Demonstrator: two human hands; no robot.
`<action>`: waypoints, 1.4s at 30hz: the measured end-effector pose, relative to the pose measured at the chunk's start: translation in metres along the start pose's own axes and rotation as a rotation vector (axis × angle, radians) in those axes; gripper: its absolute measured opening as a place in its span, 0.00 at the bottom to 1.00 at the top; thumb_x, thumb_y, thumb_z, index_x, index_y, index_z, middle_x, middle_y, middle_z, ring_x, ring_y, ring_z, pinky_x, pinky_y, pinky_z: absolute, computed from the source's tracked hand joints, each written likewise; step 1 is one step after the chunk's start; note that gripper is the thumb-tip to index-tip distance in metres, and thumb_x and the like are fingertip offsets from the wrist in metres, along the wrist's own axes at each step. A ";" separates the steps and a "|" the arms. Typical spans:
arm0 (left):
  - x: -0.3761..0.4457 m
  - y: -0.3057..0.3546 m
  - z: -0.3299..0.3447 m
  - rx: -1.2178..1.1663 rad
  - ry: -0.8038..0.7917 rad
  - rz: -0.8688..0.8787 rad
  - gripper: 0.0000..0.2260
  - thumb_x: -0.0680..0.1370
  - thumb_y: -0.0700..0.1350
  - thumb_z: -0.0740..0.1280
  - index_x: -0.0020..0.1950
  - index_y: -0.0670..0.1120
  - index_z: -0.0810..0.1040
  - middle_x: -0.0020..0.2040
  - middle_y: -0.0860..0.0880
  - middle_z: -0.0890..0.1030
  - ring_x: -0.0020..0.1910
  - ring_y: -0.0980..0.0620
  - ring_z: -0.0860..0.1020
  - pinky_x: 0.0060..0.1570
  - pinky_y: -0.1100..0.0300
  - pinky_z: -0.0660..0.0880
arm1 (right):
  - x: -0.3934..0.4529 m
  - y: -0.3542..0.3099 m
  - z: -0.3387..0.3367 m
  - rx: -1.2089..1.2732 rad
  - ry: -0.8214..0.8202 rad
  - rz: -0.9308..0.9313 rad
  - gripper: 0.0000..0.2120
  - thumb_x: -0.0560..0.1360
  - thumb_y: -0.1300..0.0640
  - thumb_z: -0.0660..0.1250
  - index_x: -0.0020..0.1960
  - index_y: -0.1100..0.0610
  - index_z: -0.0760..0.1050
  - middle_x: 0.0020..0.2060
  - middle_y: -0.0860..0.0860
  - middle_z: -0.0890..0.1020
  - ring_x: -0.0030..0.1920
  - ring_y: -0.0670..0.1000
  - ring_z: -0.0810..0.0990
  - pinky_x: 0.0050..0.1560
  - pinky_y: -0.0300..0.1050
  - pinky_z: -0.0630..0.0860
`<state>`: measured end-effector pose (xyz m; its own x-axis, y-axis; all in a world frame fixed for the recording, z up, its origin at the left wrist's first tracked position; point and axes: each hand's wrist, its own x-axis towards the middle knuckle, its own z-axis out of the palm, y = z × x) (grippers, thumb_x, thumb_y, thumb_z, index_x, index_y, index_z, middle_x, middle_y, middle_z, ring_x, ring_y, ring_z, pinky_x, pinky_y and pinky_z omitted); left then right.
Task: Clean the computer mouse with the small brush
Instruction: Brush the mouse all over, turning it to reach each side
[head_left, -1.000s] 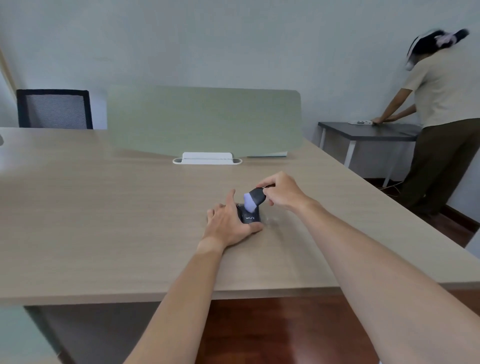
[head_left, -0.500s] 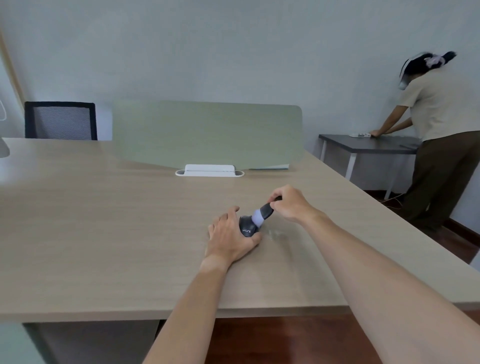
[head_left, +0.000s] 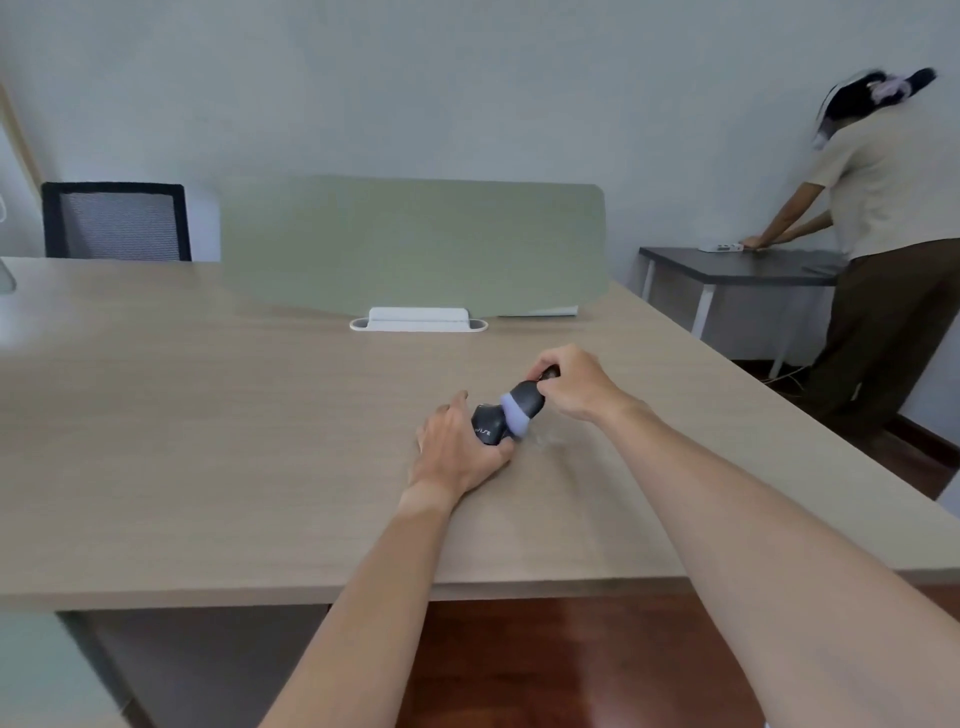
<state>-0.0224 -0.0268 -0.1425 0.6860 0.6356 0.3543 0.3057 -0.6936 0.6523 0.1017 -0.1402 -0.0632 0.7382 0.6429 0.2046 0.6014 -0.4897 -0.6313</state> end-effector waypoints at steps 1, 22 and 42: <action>0.000 0.000 0.000 0.003 -0.006 -0.002 0.36 0.67 0.58 0.71 0.71 0.44 0.67 0.57 0.48 0.79 0.63 0.43 0.74 0.62 0.48 0.67 | 0.001 0.001 -0.003 -0.037 0.030 -0.013 0.17 0.70 0.69 0.60 0.49 0.56 0.83 0.44 0.53 0.82 0.47 0.53 0.79 0.47 0.43 0.77; -0.002 -0.003 0.002 -0.036 0.013 0.005 0.38 0.64 0.58 0.73 0.70 0.49 0.63 0.53 0.52 0.77 0.61 0.47 0.74 0.61 0.49 0.68 | -0.003 0.002 -0.015 0.045 0.104 -0.055 0.15 0.66 0.72 0.63 0.39 0.56 0.83 0.29 0.45 0.82 0.34 0.48 0.78 0.31 0.31 0.72; -0.008 0.008 -0.002 -0.007 0.052 -0.007 0.33 0.67 0.57 0.70 0.68 0.48 0.65 0.58 0.49 0.77 0.63 0.44 0.74 0.63 0.49 0.68 | 0.001 -0.002 -0.008 0.015 -0.124 -0.029 0.18 0.65 0.72 0.62 0.34 0.51 0.81 0.32 0.48 0.81 0.33 0.45 0.77 0.30 0.32 0.72</action>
<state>-0.0268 -0.0364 -0.1386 0.6484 0.6573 0.3841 0.3056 -0.6869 0.6594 0.1035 -0.1429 -0.0555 0.6767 0.7248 0.1296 0.6167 -0.4618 -0.6375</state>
